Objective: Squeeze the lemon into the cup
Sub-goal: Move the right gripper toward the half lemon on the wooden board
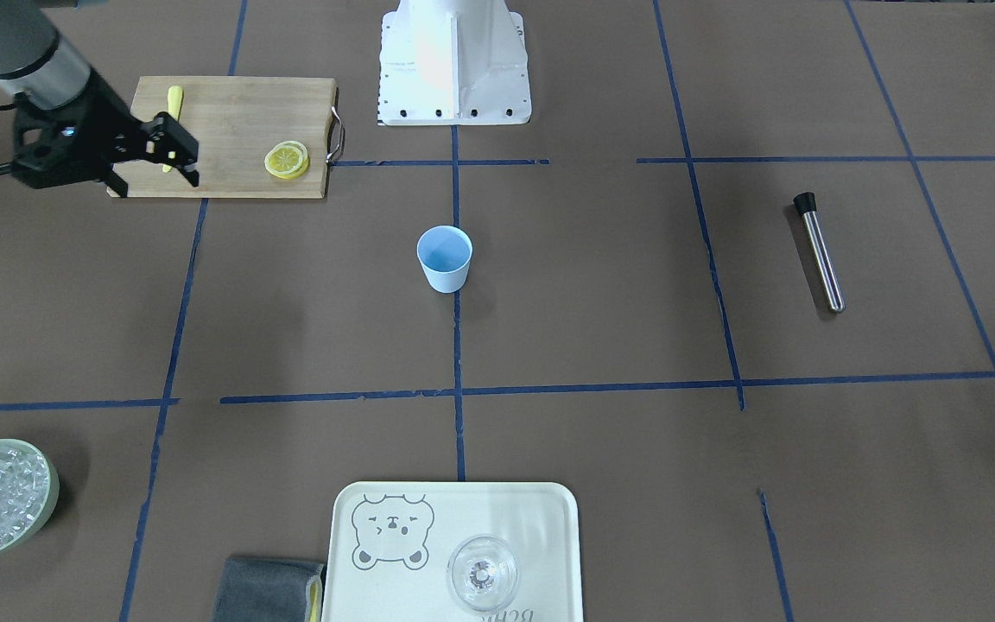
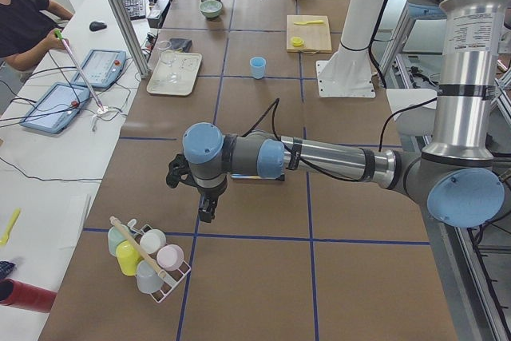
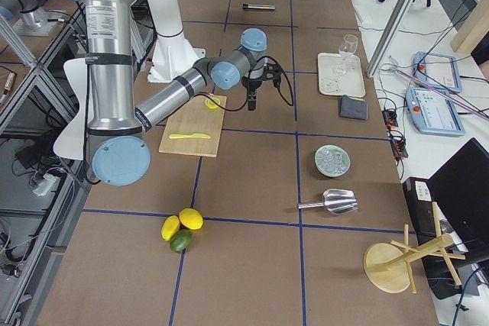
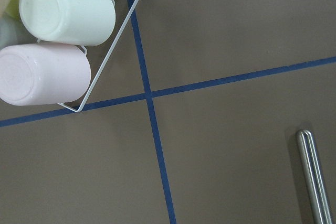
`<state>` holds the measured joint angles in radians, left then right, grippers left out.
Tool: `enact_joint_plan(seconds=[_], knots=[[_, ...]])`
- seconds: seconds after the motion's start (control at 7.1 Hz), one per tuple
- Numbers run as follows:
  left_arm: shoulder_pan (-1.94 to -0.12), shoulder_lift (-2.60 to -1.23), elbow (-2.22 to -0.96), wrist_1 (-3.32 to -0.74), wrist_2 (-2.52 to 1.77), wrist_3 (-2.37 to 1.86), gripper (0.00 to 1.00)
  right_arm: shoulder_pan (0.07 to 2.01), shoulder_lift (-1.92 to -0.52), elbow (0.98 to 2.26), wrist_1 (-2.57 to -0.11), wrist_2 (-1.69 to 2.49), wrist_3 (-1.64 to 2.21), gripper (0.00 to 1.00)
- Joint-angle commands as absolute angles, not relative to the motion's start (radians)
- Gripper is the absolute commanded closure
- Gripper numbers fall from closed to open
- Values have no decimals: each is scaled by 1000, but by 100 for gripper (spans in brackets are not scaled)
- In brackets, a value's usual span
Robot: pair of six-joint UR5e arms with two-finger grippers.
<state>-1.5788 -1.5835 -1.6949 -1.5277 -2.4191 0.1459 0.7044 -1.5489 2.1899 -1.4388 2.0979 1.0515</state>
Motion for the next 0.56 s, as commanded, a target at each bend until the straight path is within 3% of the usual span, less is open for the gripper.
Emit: enact_joint_plan(seconds=[0.0, 0.42], knots=[[-1580, -1583, -1695, -1532, -2419, 147, 0, 400, -1542, 2243, -1416, 1842, 1372, 1], [-1578, -1583, -1694, -1539, -2421, 147, 0, 210, -1531, 2194, -1420, 1640, 1450, 1]])
